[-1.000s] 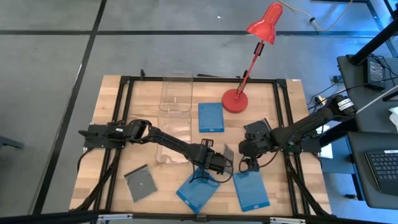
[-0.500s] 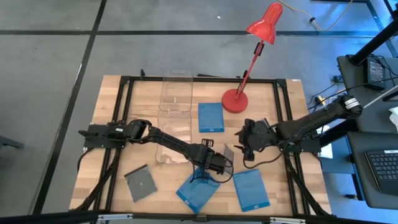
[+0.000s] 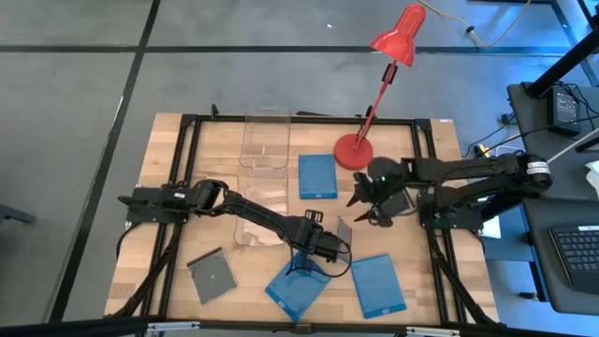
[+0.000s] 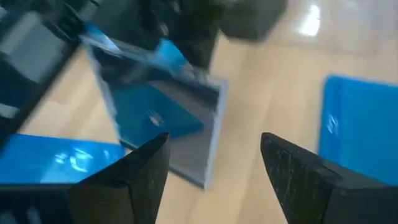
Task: Pick & place jewel cases by type
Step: Put the middle black cd case into the bottom transparent bin
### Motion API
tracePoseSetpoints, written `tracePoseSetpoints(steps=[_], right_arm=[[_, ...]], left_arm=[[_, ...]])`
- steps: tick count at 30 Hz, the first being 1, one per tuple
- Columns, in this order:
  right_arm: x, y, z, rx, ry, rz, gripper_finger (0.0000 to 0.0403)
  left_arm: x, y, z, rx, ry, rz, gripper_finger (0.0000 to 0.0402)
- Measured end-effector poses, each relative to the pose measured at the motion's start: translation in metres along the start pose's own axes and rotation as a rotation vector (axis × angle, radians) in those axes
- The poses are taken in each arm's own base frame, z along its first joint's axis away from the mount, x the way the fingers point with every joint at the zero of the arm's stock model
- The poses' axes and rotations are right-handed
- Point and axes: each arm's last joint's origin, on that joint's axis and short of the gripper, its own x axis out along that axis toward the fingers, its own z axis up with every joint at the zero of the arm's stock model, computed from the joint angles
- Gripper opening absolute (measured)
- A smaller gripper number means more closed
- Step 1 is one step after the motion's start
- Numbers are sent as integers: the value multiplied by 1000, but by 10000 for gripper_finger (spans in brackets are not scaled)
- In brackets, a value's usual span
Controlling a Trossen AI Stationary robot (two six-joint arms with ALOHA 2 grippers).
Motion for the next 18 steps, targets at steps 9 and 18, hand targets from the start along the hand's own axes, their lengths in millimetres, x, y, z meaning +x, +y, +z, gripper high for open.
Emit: tracePoseSetpoints(steps=[9, 18], right_arm=[[21, -19, -10, -41, 32, 129, 255], [52, -31, -21, -55, 49, 242, 255]], left_arm=[[0, 0, 0, 7, 0, 0, 3], [0, 0, 0, 25, 1, -6, 3]])
